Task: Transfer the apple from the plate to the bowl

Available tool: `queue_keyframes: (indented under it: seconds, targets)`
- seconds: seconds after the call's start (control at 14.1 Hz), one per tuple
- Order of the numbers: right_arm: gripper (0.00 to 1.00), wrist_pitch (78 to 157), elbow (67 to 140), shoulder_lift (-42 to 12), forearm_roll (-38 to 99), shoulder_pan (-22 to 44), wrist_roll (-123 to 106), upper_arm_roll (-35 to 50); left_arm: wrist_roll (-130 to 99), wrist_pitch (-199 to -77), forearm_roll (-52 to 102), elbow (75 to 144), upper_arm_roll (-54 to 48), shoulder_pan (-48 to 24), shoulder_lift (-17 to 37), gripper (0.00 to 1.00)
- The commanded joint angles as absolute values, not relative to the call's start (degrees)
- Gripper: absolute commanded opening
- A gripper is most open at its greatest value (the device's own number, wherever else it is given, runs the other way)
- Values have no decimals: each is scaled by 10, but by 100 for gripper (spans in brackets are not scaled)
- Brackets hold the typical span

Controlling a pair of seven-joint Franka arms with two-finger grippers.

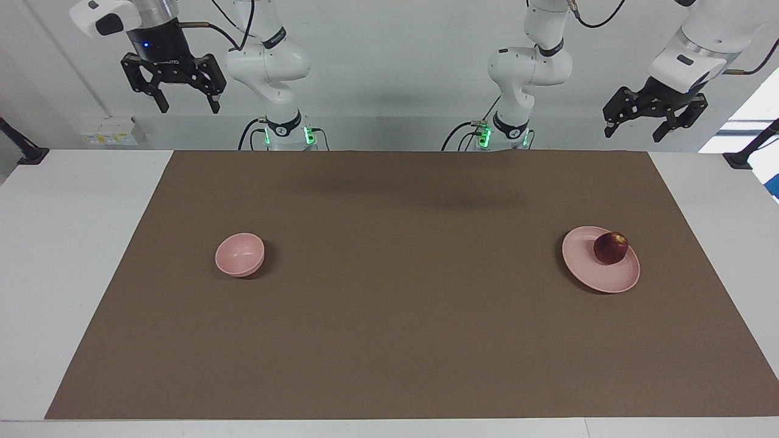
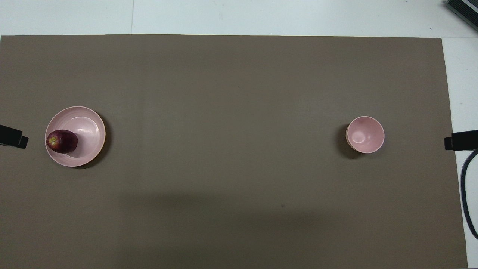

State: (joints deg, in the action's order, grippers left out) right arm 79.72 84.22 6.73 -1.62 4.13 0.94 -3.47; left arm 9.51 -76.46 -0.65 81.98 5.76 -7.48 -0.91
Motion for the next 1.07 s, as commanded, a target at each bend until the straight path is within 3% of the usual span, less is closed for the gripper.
queue_keyframes:
  seconds: [0.0, 0.28, 0.57, 1.0]
  targets:
    - [100, 804, 859, 79, -7, 36, -5, -33, 94, -770, -8, 845, 57, -75, -29, 100]
    - [100, 803, 858, 79, -7, 36, -5, -33, 117, -806, -7, 866, 59, -71, -39, 100]
    - [100, 802, 860, 80, -6, 36, -4, -33, 167, -874, -7, 952, 66, -65, -82, 100]
    - [100, 802, 863, 83, -6, 35, -1, -35, 170, -930, 3, 1040, 66, -39, -78, 100]
